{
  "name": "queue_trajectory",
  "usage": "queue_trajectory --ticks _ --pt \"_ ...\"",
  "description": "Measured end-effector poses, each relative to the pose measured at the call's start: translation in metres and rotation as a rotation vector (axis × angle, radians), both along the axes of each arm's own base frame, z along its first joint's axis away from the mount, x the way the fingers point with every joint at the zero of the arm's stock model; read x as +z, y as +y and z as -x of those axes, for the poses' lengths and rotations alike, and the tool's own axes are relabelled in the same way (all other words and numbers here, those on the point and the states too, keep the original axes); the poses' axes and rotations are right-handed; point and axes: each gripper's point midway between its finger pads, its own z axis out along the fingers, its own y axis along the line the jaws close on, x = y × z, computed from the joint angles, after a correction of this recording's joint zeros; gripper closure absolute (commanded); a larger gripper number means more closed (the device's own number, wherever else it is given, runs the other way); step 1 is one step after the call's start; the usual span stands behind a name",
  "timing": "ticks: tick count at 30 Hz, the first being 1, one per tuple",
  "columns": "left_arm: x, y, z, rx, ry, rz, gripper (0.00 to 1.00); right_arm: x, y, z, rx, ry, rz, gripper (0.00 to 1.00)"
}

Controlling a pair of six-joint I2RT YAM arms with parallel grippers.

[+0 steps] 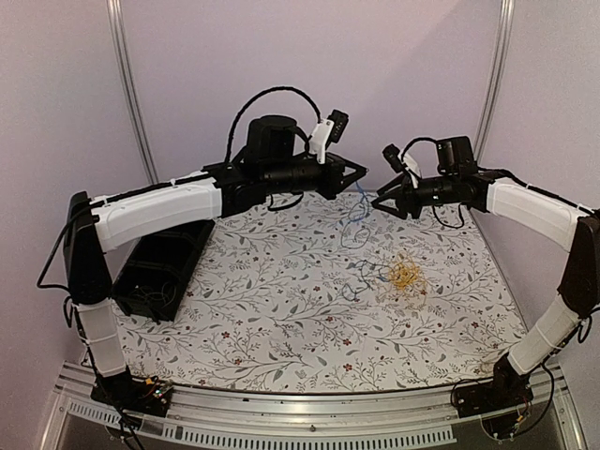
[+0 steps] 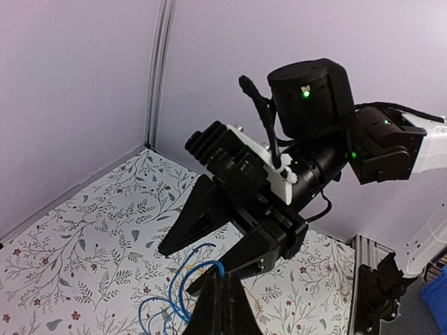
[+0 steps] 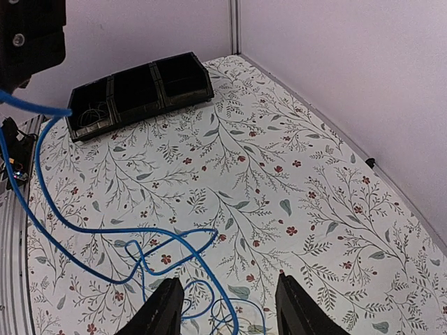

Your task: Untangle the cables

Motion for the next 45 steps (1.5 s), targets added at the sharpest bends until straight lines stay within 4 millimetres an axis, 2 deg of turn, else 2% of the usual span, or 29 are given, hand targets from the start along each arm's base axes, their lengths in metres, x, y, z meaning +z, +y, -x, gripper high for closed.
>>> queue_trajectory --ticks 2,6,10,13,14,17,19,24,25,26,27,31,33,34,39,42,43,45 --pt "0.000 0.000 0.000 -0.002 -0.002 -0.002 1.00 0.001 0.000 -0.001 -0.002 -0.001 -0.004 0.59" --pt "-0.002 -0.001 0.000 -0.005 -0.003 -0.005 1.00 0.003 0.001 -0.002 -0.003 -0.008 -0.012 0.81" --pt "-0.004 -0.002 0.000 -0.005 -0.001 -0.008 1.00 0.005 0.001 -0.002 -0.001 -0.014 -0.013 0.99" --pt "-0.004 -0.002 -0.001 -0.004 -0.001 -0.008 1.00 0.004 0.001 -0.001 0.001 -0.013 -0.009 1.00" --pt "-0.004 -0.002 -0.001 -0.002 -0.001 -0.009 0.94 0.004 0.000 0.000 0.001 -0.013 -0.008 1.00" --pt "-0.005 0.000 -0.004 0.014 0.001 -0.011 0.66 0.007 -0.001 0.002 0.004 -0.019 -0.005 1.00" --pt "-0.006 0.001 -0.007 0.038 0.008 -0.012 0.56 0.014 -0.001 0.004 0.006 -0.028 -0.006 1.00" --pt "-0.023 0.004 -0.012 0.070 0.026 -0.033 0.46 0.057 0.000 0.009 0.025 -0.095 -0.043 1.00" --pt "-0.030 0.004 -0.012 0.070 0.032 -0.039 0.40 0.067 0.001 0.010 0.030 -0.111 -0.053 1.00" --pt "-0.039 0.003 -0.012 0.071 0.038 -0.049 0.38 0.077 0.001 0.011 0.035 -0.126 -0.064 1.00" --pt "-0.048 0.003 -0.013 0.072 0.046 -0.058 0.37 0.089 0.002 0.013 0.043 -0.144 -0.080 1.00" --pt "-0.080 -0.001 -0.017 0.074 0.055 -0.089 0.36 0.111 0.004 0.015 0.057 -0.164 -0.111 1.00" --pt "-0.094 -0.004 -0.019 0.074 0.051 -0.098 0.37 0.116 0.005 0.017 0.060 -0.162 -0.121 1.00" --pt "-0.099 -0.005 -0.020 0.072 0.050 -0.103 0.41 0.119 0.005 0.018 0.061 -0.159 -0.125 1.00" --pt "-0.119 -0.017 -0.027 0.055 0.034 -0.110 0.68 0.133 0.007 0.022 0.069 -0.158 -0.144 1.00" --pt "-0.132 -0.023 -0.034 0.057 0.027 -0.101 0.86 0.150 0.007 0.024 0.070 -0.170 -0.165 1.00" --pt "-0.137 -0.024 -0.037 0.063 0.036 -0.093 0.91 0.157 0.007 0.024 0.070 -0.178 -0.174 1.00" --pt "-0.149 -0.024 -0.043 0.073 0.046 -0.081 0.94 0.176 0.007 0.026 0.067 -0.197 -0.195 1.00"
